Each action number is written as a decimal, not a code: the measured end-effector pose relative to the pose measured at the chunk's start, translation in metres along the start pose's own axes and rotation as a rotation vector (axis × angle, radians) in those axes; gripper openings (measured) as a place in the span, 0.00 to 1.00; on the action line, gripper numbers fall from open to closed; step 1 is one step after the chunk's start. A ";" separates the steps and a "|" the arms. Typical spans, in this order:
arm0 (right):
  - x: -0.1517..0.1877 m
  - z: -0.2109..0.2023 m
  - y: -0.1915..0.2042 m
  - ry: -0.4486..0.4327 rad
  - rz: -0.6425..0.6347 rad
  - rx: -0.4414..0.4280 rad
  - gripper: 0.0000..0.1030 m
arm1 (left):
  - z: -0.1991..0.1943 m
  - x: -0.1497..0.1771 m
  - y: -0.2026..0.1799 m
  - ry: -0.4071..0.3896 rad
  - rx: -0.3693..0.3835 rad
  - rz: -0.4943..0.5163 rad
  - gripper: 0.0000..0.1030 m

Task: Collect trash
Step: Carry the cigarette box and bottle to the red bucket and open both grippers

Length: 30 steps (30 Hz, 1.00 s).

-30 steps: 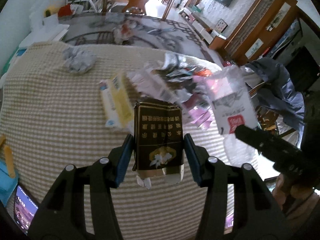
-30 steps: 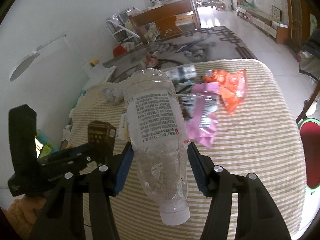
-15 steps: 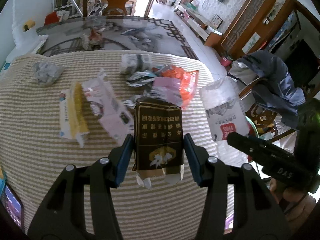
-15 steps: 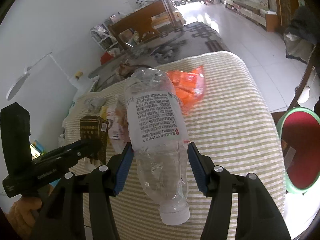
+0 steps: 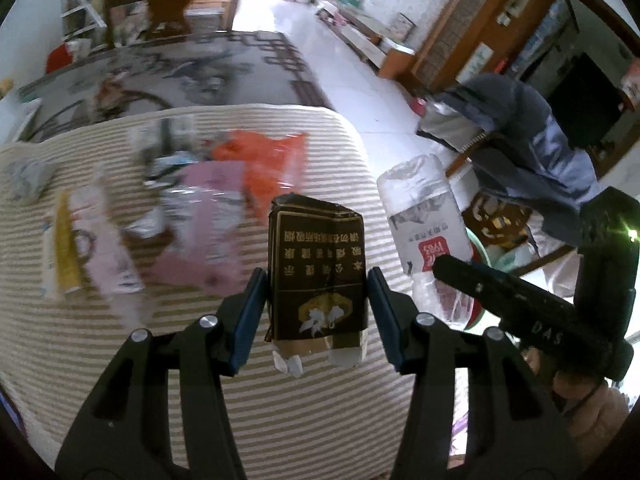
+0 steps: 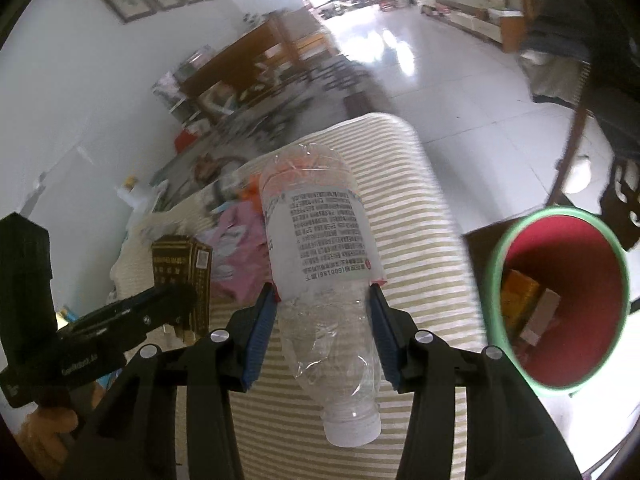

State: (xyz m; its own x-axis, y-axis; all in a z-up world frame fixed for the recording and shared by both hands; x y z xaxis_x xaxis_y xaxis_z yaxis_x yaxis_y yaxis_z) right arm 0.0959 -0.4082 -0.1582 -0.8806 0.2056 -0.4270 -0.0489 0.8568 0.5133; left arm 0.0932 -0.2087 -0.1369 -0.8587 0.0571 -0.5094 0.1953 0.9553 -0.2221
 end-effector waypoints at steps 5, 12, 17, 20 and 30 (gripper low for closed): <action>-0.006 -0.022 -0.056 -0.045 0.112 0.065 0.44 | 0.026 -0.017 -0.048 0.013 0.063 0.086 0.48; -0.011 -0.056 -0.136 -0.115 0.287 0.145 0.44 | 0.069 -0.040 -0.121 0.041 0.165 0.194 0.48; -0.011 -0.072 -0.171 -0.148 0.357 0.183 0.44 | 0.101 -0.043 -0.166 0.095 0.225 0.250 0.48; -0.013 -0.080 -0.186 -0.167 0.386 0.203 0.46 | 0.118 -0.046 -0.189 0.129 0.273 0.273 0.48; -0.015 -0.095 -0.206 -0.236 0.433 0.243 0.64 | 0.129 -0.050 -0.205 0.165 0.282 0.298 0.71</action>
State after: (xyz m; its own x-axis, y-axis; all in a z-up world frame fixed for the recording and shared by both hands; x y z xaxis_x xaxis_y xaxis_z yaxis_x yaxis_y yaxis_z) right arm 0.0744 -0.6329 -0.1862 -0.6648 0.6400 -0.3853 0.4293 0.7494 0.5041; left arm 0.1573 -0.4452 -0.1725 -0.8049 0.3853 -0.4512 0.5477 0.7750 -0.3152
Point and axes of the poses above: each gripper's, at about its wrist camera, not at the fingertips, and z roughly the way its jaws point, y to its left, x to its underside, the point moved 2 cm from there along z, roughly the way its jaws point, and after that the axes turned 6 degrees about z, right-handed, at the moved point
